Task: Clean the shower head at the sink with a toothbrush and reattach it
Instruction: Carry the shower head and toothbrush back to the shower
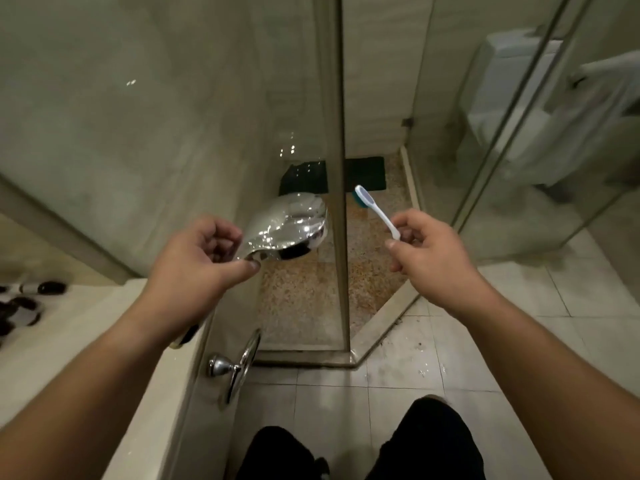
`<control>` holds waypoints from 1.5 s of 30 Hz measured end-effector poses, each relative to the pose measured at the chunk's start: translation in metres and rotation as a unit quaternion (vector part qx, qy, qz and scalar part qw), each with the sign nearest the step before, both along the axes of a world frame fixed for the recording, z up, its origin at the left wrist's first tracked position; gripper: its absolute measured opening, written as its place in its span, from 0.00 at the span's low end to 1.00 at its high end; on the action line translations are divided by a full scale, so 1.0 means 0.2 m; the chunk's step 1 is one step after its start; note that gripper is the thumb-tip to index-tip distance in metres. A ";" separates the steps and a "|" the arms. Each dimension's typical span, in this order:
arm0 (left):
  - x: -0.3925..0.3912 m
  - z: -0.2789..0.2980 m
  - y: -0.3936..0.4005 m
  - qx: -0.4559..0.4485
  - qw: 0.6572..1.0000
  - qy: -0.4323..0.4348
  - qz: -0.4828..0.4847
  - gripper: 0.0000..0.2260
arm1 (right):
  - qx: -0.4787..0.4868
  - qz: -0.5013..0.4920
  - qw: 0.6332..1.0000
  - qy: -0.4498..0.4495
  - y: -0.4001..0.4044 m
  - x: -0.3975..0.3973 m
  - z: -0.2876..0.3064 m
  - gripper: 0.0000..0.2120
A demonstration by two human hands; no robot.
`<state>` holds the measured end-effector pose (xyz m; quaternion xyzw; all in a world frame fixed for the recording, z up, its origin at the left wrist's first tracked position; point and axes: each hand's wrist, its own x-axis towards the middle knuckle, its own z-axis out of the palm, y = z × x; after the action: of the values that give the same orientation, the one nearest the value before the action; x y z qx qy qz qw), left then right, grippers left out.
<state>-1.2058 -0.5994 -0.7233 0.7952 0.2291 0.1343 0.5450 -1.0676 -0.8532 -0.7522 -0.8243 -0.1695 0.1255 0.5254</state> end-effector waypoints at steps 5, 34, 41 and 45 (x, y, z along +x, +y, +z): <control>0.14 0.14 -0.22 -0.026 0.999 0.023 -0.031 0.17 | -0.002 -0.048 0.998 0.028 -0.25 0.10 0.13 0.08; 1.52 0.31 -0.91 -0.148 0.982 -0.018 0.118 0.13 | -0.049 -0.022 0.996 0.069 -0.96 1.40 0.36 0.12; 1.96 0.39 -0.76 -0.137 0.973 -0.062 0.174 0.14 | -0.096 -0.081 0.985 0.116 -1.19 1.59 0.18 0.11; 2.13 0.37 -0.70 -0.127 0.964 -0.073 0.221 0.14 | -0.105 -0.049 0.986 0.119 -1.12 1.87 0.13 0.13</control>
<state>-0.7799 -0.7384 -0.6491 0.6371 0.3739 0.2785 0.6137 -0.6936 -1.0770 -0.7265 -0.8613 -0.0505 0.2138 0.4581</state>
